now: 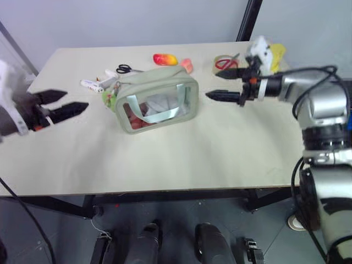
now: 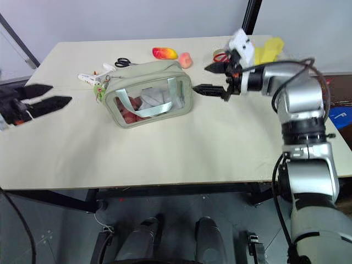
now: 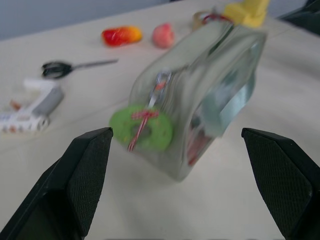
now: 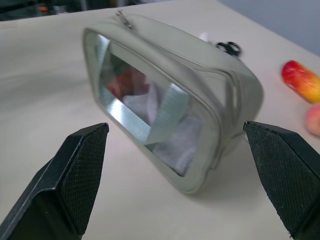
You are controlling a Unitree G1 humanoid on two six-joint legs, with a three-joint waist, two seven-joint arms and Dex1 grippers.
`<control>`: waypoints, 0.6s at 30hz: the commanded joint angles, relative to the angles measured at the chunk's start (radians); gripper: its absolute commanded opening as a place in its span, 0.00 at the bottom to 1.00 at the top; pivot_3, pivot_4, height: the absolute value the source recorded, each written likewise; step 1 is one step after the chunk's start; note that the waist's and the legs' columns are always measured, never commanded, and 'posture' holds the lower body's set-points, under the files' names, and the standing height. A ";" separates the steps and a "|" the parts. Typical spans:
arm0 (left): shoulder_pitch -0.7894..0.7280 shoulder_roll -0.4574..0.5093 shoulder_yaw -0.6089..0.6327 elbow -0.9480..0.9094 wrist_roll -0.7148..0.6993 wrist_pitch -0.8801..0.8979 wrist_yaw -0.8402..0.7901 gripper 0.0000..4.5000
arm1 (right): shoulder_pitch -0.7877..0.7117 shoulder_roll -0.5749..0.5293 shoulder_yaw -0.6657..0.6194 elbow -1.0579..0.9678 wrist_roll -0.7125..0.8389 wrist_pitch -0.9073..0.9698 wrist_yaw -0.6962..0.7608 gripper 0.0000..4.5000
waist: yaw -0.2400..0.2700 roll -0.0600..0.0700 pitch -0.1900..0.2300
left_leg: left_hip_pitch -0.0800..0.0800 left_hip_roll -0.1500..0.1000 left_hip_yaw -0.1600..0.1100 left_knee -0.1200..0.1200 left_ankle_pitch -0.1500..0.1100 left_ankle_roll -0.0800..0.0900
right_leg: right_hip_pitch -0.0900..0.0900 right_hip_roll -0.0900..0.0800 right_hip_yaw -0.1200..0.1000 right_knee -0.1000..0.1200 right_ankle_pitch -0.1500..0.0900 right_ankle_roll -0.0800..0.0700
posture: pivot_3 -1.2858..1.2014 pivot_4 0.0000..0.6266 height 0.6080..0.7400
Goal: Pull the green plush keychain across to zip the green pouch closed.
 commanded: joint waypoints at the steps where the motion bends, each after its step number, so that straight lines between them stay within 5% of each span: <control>1: -0.021 0.028 -0.022 0.031 0.020 -0.036 -0.031 0.98 | -0.029 0.013 0.002 0.029 -0.006 -0.025 0.016 1.00 | 0.000 0.000 0.000 | 0.000 0.000 0.000 0.000 0.000 0.000 | 0.000 0.000 0.000 0.000 0.000 0.000 | 0.52 0.24 1.00; 18: 0.019 0.008 -0.005 -0.035 0.007 -0.037 -0.019 0.98 | -0.143 0.124 0.043 0.178 -0.084 -0.212 0.002 1.00 | -0.008 0.000 0.000 | -0.003 0.001 0.004 0.001 0.000 -0.001 | -0.007 0.001 0.004 0.005 0.001 0.000 | 0.52 0.24 1.00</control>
